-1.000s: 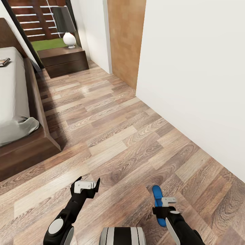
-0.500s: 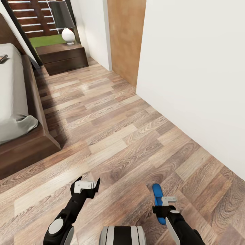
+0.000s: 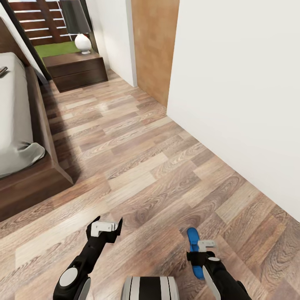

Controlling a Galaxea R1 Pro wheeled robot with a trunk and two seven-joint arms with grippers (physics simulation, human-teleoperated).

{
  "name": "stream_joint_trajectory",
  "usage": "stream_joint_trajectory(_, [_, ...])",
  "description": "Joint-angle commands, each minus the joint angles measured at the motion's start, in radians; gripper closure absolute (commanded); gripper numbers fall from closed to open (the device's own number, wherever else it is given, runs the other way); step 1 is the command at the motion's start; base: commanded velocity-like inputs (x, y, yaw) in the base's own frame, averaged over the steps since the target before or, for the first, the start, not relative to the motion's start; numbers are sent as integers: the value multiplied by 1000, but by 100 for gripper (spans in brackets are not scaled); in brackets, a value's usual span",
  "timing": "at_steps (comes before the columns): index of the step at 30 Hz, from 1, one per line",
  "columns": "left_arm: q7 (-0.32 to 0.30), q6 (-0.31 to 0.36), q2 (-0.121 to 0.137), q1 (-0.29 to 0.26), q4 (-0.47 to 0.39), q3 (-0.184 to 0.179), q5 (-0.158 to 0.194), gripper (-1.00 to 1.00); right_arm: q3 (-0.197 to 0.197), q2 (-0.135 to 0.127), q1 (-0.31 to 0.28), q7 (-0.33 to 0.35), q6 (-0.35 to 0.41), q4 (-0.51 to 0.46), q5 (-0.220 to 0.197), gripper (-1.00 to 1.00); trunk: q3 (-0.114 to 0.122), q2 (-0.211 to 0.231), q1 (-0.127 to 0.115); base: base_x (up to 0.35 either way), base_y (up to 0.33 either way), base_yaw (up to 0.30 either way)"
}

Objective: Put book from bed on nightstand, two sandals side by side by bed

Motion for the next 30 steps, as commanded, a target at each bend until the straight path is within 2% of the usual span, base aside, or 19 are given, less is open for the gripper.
stream_joint_trajectory(1, [1, 5, 0, 0, -1, 0, 1, -100, 1, 0, 0, -4, 6, -2, 1, -100, -1, 0, 0, 191, 0, 0])
stream_joint_trajectory(14, [0, 5, 0, 0, -1, 0, 1, -100, 1, 0, 0, -4, 6, -2, 2, -100, -1, 0, 0, 114, 0, 0])
stream_joint_trajectory(22, [0, 4, 0, 0, -4, 1, 1, -100, 1, 0, 0, -3, 6, -2, 2, -100, -1, 0, 0, 20, 0, 0])
stream_joint_trajectory(30, [1, 5, 0, 0, -4, 0, 1, -100, 1, 0, 0, -3, 5, -2, 2, -100, -28, -2, 3, 0, 0, 0])
